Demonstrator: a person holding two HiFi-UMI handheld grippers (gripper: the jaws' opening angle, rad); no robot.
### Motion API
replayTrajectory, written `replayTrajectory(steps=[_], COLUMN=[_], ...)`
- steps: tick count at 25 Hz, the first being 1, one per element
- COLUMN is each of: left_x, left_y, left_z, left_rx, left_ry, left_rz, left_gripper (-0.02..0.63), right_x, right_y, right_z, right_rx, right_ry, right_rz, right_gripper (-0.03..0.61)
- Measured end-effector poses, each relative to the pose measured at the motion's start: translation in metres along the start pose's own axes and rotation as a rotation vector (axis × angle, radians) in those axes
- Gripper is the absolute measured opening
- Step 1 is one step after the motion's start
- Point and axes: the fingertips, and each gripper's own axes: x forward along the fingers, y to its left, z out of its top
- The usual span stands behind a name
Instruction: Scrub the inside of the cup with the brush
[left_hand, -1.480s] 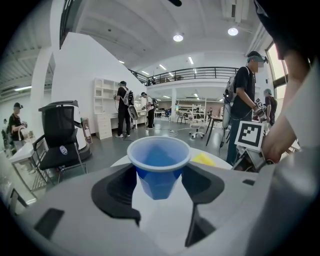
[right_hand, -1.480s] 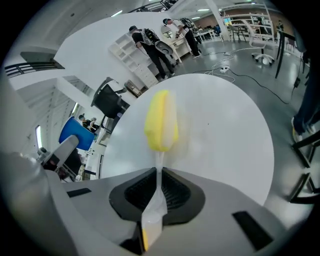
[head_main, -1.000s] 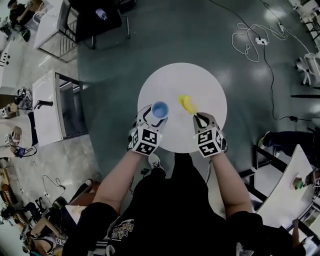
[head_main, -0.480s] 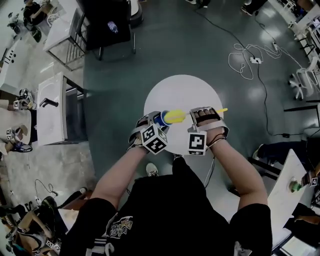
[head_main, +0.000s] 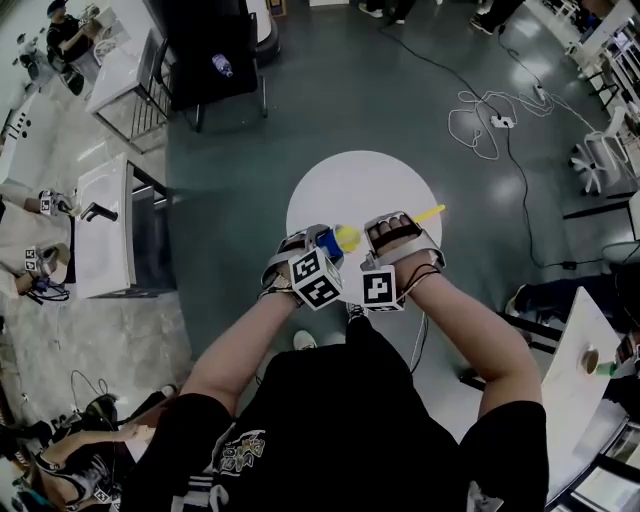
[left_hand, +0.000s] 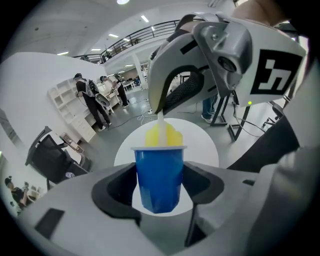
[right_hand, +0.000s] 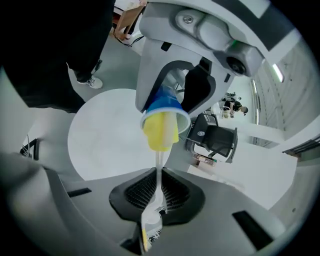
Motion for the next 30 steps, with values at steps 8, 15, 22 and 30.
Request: replayTrajectory(steps=[8,15,22,30], left_x=[-0.009,-0.015,-0.031,-0.049], left_y=[-0.009,-0.004,-0.006,-0.007], left_z=[0.01,0.014,0.027,0.036], left_rx=[0.037,0.204,0.57,0.906], left_ry=[-0.018,-0.048,-0.145,-0.253], left_rz=[-0.018,0.089,0.265,0.427], left_gripper=[0.281,0.279,0.279,0.279], right_x=[-0.011,-0.012,-0.026,-0.055], right_y=[0.0,0.01,0.029,0.024], right_z=[0.01,0.009,0.021,0.027], right_rx=[0.03,0.241,0.6,0.866], right_ry=[-0.007,-0.085,-0.299,-0.508], right_rz=[-0.018,0.131,0.591,1.062], right_gripper=[0.041,0.043,0.041,0.041])
